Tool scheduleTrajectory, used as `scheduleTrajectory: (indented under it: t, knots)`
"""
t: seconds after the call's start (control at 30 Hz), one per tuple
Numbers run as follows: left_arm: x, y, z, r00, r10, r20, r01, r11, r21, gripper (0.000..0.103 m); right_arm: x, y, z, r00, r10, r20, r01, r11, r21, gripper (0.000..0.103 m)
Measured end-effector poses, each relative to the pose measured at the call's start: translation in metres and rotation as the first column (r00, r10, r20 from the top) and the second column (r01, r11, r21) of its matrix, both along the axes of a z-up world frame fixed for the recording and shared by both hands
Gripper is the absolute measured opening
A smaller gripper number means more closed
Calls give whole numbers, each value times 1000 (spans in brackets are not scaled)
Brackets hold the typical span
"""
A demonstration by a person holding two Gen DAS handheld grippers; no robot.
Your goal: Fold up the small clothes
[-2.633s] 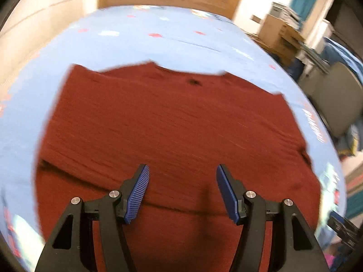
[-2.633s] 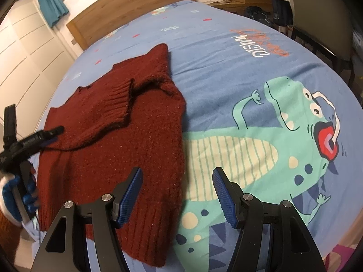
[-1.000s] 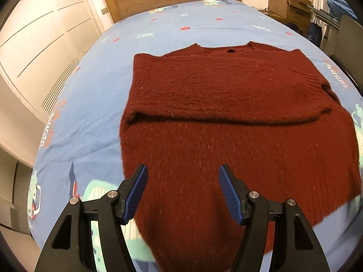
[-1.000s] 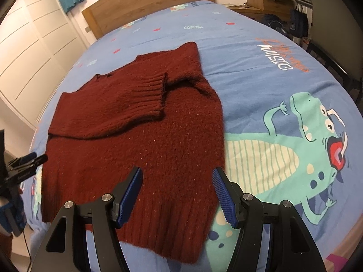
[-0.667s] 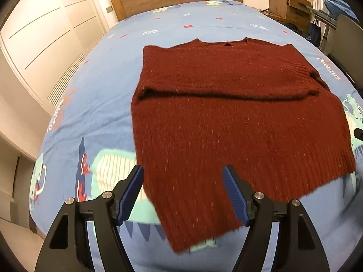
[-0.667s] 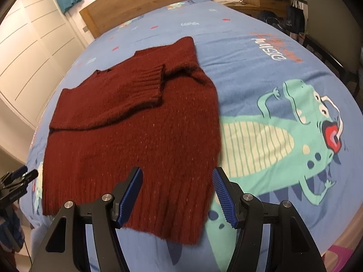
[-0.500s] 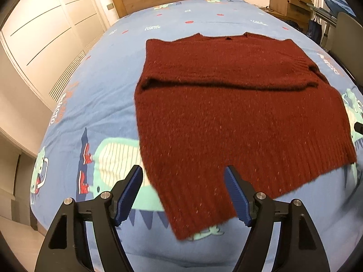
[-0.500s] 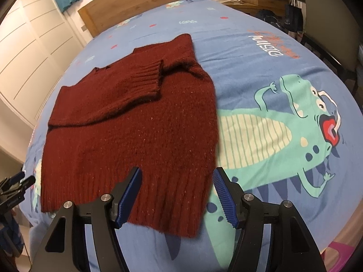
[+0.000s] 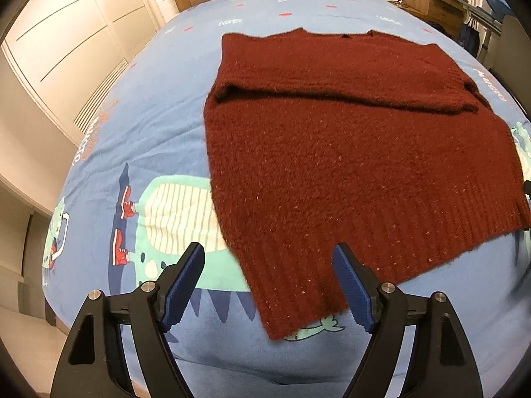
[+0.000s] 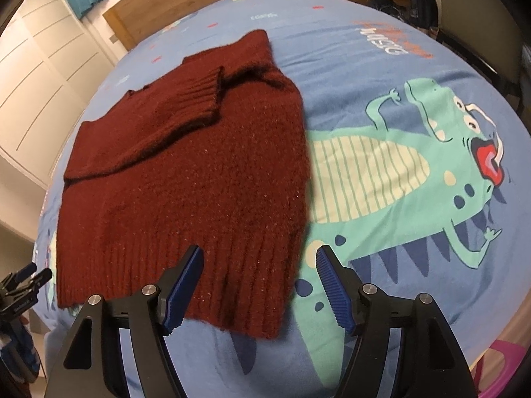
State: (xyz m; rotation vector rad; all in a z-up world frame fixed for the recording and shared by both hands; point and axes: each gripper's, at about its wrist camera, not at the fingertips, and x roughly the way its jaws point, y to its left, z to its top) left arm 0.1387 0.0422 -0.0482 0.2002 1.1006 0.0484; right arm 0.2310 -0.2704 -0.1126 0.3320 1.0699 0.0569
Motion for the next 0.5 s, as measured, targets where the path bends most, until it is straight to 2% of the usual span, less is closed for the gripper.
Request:
scheduleTrajectory:
  t: [0.5]
  knots:
    - [6, 16, -37, 996, 33, -85, -34, 999, -19, 77, 17, -2, -27, 998, 13, -57, -11, 1000, 25, 77]
